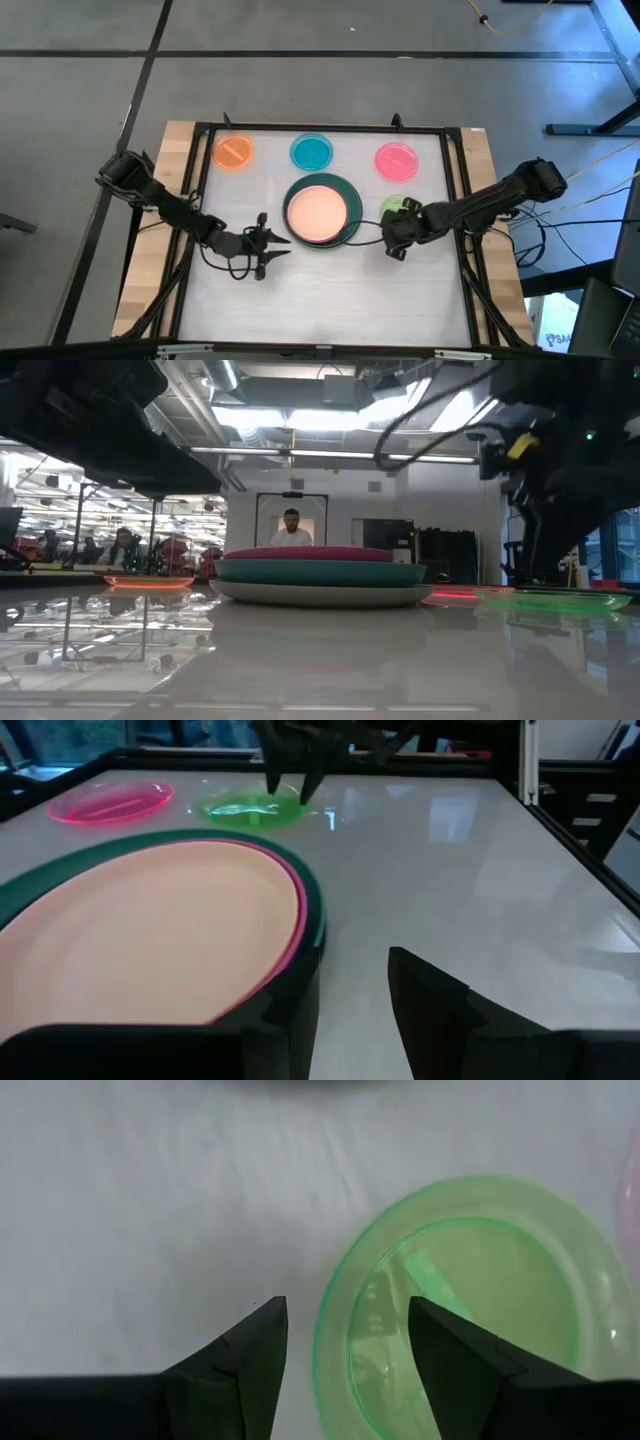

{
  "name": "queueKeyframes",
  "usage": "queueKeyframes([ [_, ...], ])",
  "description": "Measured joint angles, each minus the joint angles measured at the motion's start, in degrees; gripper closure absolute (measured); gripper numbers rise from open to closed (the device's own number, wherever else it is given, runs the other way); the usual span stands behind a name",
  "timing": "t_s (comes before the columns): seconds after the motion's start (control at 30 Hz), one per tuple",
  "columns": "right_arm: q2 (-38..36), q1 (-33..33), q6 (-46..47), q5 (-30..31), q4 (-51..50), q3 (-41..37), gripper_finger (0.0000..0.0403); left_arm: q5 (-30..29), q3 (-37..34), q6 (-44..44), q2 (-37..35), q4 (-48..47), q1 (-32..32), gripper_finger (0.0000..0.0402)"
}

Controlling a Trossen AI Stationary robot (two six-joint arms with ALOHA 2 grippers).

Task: Stack plastic plates
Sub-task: Stack the light green plate on top of the beige plate

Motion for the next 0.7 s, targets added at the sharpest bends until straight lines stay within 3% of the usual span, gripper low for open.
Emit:
queueKeyframes([
  [0.37, 9.33, -3.8, 0.4, 0.95, 1.82, 0.3, 0.0215, 0.04, -0.02, 0.17, 0.0, -0.07, 0.72, 0.0288],
  [0.7, 10.47, -4.42, -2.03, 0.92, 2.15, 0.26, 0.035, 0.06, -0.02, 0.17, 0.0, -0.13, 0.7, 0.0288],
])
